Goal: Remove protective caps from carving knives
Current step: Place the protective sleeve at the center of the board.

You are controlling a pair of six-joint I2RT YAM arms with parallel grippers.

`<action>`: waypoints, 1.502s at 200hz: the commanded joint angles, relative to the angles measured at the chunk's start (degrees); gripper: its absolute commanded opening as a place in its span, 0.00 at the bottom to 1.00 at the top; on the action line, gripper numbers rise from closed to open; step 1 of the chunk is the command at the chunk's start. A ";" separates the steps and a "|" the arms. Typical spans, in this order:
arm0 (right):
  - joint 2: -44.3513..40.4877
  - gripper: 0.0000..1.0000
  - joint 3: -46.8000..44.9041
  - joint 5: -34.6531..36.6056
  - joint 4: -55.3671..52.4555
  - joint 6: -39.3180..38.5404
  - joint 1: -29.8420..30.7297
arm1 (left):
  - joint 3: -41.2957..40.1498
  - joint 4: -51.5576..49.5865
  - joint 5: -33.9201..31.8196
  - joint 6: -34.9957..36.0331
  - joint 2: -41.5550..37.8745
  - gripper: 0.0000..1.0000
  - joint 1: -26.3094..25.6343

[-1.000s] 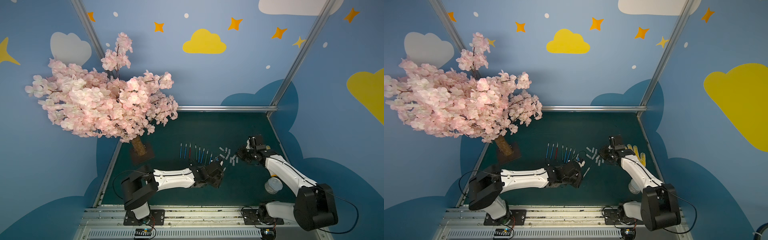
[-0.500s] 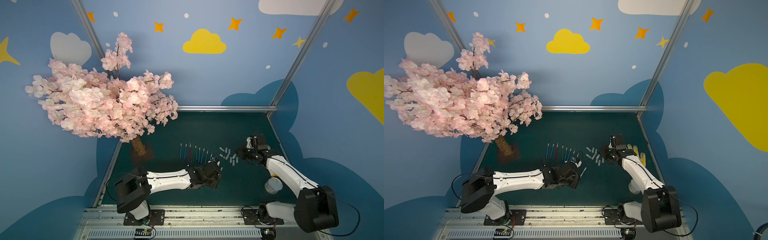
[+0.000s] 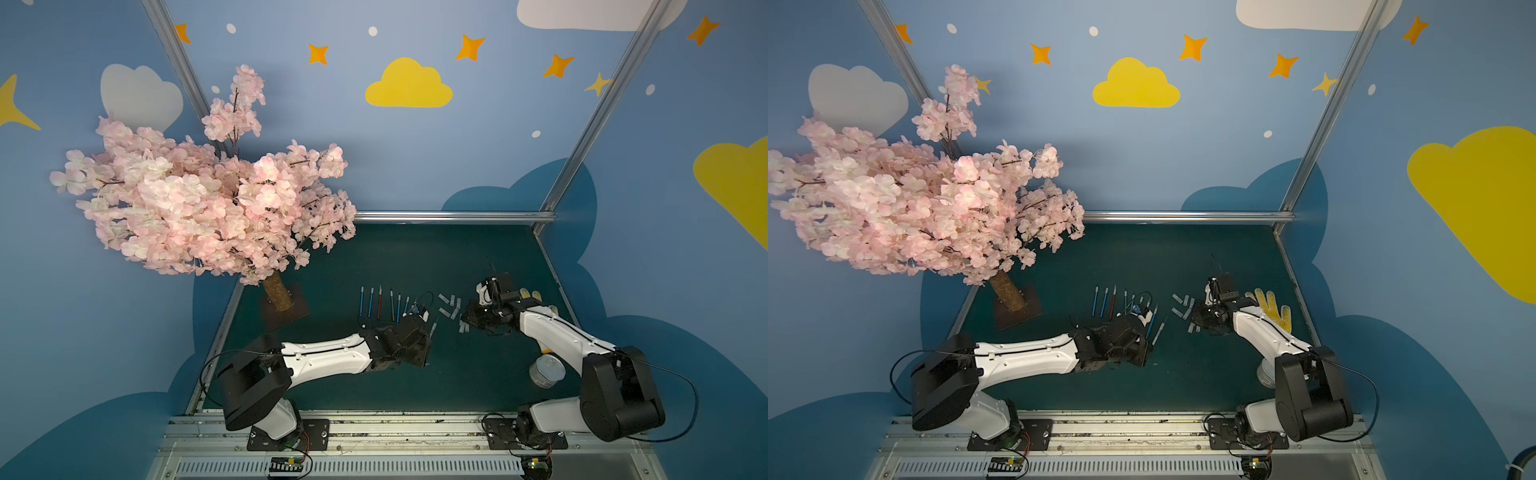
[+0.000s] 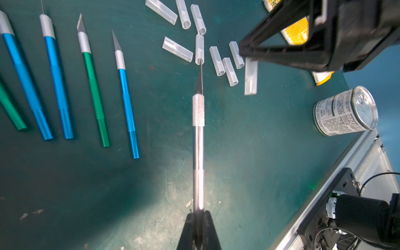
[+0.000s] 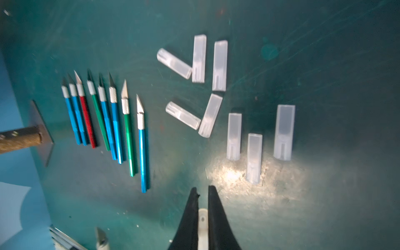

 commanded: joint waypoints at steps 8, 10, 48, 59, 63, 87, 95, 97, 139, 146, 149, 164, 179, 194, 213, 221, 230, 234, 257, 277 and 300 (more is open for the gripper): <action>1.18 0.00 -0.21 2.08 -1.52 -2.70 1.47 | -0.66 1.55 0.24 -0.23 -1.40 0.07 0.53; 1.24 0.00 -0.18 2.09 -1.60 -2.72 1.56 | -0.66 1.59 0.24 -0.29 -1.39 0.07 0.56; 3.43 0.00 0.40 3.87 -2.51 -3.18 3.26 | -0.61 1.48 -0.13 -0.94 -1.73 0.08 1.22; 4.06 0.00 0.51 4.37 -2.84 -3.42 3.49 | -0.27 0.80 -0.51 -1.20 -1.62 0.08 1.33; 4.29 0.00 0.59 4.46 -3.00 -3.46 3.49 | -0.13 0.59 -0.56 -1.24 -1.58 0.08 1.34; 5.18 0.00 0.60 4.88 -3.03 -3.79 3.73 | 0.34 -0.06 -0.88 -1.38 -1.02 0.09 1.42; 5.33 0.00 0.51 5.07 -2.98 -3.79 3.80 | 0.43 -0.13 -0.97 -1.51 -0.76 0.09 1.40; 5.38 0.00 0.51 5.03 -3.02 -3.79 3.83 | 0.45 -0.10 -1.01 -1.55 -0.75 0.09 1.40; 6.54 0.02 0.69 6.09 -3.25 -3.96 3.93 | 1.49 -0.33 -0.80 -2.14 0.56 0.09 1.49; 6.65 0.02 0.79 6.25 -3.40 -4.05 3.95 | 1.73 -0.26 -0.71 -2.15 0.66 0.09 1.58; 6.73 0.02 0.88 6.30 -3.38 -4.09 3.93 | 1.69 -0.24 -0.63 -2.14 0.73 0.09 1.53; 7.00 0.03 1.03 6.42 -3.47 -4.27 3.93 | 1.99 -0.23 -0.61 -2.12 1.16 0.09 1.51; 7.27 0.05 1.22 6.59 -3.61 -4.46 3.93 | 2.37 -0.24 -0.54 -2.21 1.77 0.09 1.54; 7.40 0.05 1.30 6.75 -3.69 -4.58 3.93 | 2.80 -0.35 -0.45 -2.26 2.49 0.09 1.52; 7.52 0.08 1.39 6.75 -3.64 -4.71 3.98 | 3.25 -0.45 -0.18 -2.20 3.19 0.09 1.56; 7.53 0.10 1.52 6.75 -3.73 -4.75 3.93 | 3.42 -0.42 -0.11 -2.22 3.43 0.09 1.52; 7.53 0.12 1.52 6.67 -3.73 -4.75 3.93 | 3.53 -0.33 -0.03 -2.22 3.77 0.09 1.51; 7.54 0.13 1.48 6.41 -3.66 -4.84 3.93 | 3.62 -0.32 0.00 -2.23 3.86 0.09 1.53; 6.95 0.20 0.92 4.42 -2.83 -5.39 3.93 | 3.94 -0.15 0.22 -2.21 4.58 0.09 1.51; 6.05 0.23 0.42 3.07 -2.44 -5.68 3.98 | 4.56 -0.12 1.21 -1.45 5.48 0.08 1.51; 5.12 0.24 0.45 2.83 -3.38 -5.24 3.52 | 4.35 0.64 2.44 -0.97 5.89 0.08 1.41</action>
